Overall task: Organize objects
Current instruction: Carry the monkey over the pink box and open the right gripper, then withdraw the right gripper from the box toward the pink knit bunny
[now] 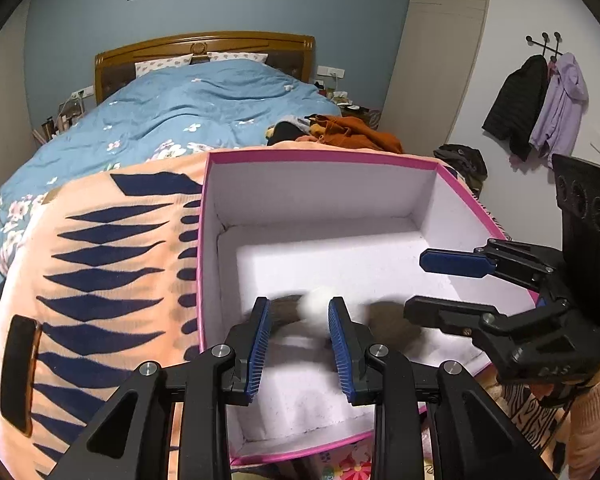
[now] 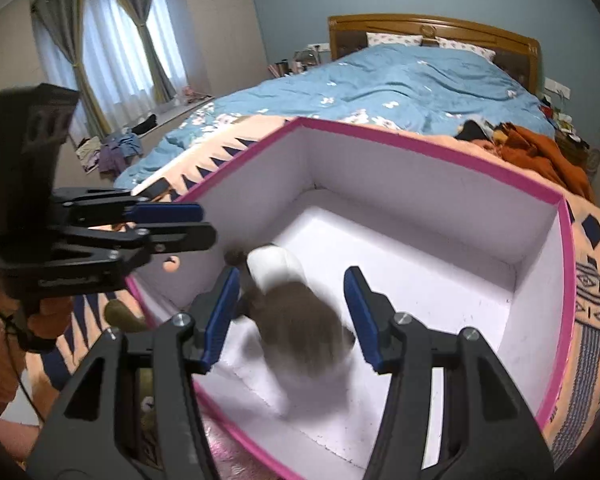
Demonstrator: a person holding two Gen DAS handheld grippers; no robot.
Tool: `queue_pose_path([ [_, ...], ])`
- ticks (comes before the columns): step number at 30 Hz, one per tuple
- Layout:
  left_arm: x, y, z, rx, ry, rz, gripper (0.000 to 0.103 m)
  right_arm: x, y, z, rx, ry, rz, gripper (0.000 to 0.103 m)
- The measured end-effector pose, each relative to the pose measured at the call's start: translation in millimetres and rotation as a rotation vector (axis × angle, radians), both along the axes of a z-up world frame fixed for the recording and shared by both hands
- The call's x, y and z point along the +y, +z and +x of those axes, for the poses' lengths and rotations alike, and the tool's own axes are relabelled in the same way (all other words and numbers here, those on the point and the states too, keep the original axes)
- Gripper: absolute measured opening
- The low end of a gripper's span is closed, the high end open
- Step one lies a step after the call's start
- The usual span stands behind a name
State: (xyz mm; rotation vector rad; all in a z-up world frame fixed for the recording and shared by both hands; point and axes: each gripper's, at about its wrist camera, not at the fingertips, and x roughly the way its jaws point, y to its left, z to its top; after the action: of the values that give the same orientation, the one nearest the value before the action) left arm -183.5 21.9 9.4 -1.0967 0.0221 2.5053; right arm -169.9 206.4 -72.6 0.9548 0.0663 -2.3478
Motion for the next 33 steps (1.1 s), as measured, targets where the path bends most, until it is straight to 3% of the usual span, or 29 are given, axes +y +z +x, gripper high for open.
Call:
queue_pose_path([
  [10,-7,-5,12,-0.017,-0.006,0.015,0.029,32,3,15,0.031,-0.065,-0.062,0.065],
  [16,-1,-6,20,-0.017,-0.013,-0.024,0.029,47,14,32,0.075,-0.097,-0.093,0.065],
  [20,2,-8,27,-0.016,-0.021,-0.058,0.029,56,21,46,0.128,-0.113,-0.086,0.076],
  [33,-15,-2,50,-0.006,0.03,-0.001,0.029,57,6,29,0.079,-0.121,-0.116,0.076],
])
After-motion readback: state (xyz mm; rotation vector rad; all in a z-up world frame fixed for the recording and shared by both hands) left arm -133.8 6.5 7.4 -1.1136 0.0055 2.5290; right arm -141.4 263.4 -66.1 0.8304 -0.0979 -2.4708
